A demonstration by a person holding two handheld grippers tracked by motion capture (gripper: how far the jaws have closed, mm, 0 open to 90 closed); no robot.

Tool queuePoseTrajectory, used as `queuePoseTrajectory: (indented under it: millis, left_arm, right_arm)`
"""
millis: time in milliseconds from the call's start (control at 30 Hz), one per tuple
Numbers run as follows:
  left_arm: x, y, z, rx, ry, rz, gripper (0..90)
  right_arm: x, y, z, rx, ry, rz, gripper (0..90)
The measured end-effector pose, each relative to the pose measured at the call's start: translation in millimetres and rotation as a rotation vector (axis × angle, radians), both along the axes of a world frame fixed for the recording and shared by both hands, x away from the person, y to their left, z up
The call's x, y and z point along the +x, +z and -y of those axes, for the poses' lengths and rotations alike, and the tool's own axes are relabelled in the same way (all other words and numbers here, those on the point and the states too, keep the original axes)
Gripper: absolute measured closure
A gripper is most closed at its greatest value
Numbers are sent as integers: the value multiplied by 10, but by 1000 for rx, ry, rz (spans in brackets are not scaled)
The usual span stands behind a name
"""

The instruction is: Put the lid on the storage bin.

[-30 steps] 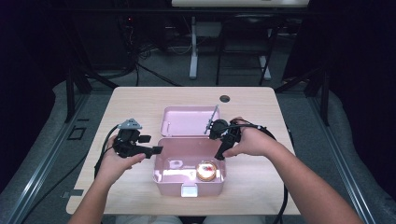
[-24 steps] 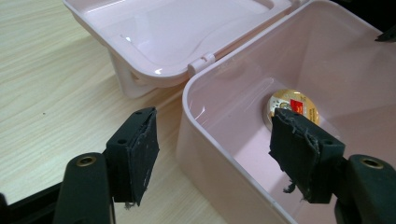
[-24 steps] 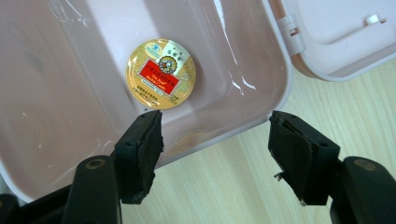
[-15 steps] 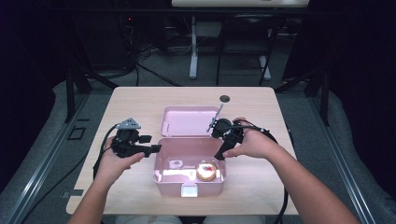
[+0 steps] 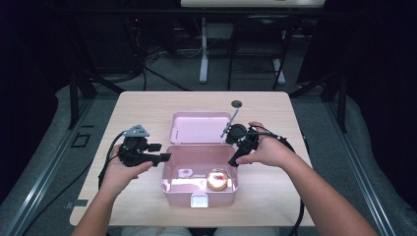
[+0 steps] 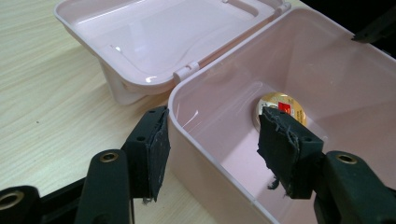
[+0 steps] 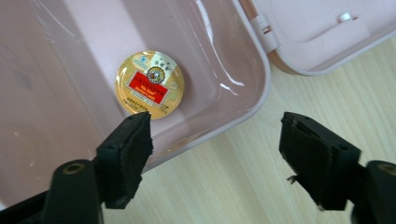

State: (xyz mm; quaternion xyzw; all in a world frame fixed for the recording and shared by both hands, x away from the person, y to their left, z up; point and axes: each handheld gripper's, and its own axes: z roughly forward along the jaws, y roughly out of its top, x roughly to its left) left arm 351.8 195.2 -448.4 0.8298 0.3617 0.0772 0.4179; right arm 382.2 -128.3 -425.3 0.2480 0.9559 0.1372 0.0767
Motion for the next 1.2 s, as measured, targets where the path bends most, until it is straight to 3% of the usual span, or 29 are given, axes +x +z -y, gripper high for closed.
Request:
queuePoseTrajectory:
  millis: [167,300,433,633,833,1200]
  left_arm:
    - [-5,-7,19,5,-13,-5,447]
    - [-9,-7,30,6,-23,-10,466]
    - [-19,-6,45,-2,-43,6,459]
    - [-41,15,60,-12,-50,38,445]
    - [-45,14,67,10,-49,40,458]
    - [-34,-32,99,34,-66,8,557]
  right_arm:
    - [12,14,22,26,-12,2,328]
    - [14,22,48,19,-39,1,389]
    - [19,25,77,30,-53,5,434]
    - [34,22,134,46,-70,24,452]
    - [48,-5,174,52,-81,40,473]
    - [133,-46,278,124,-151,24,531]
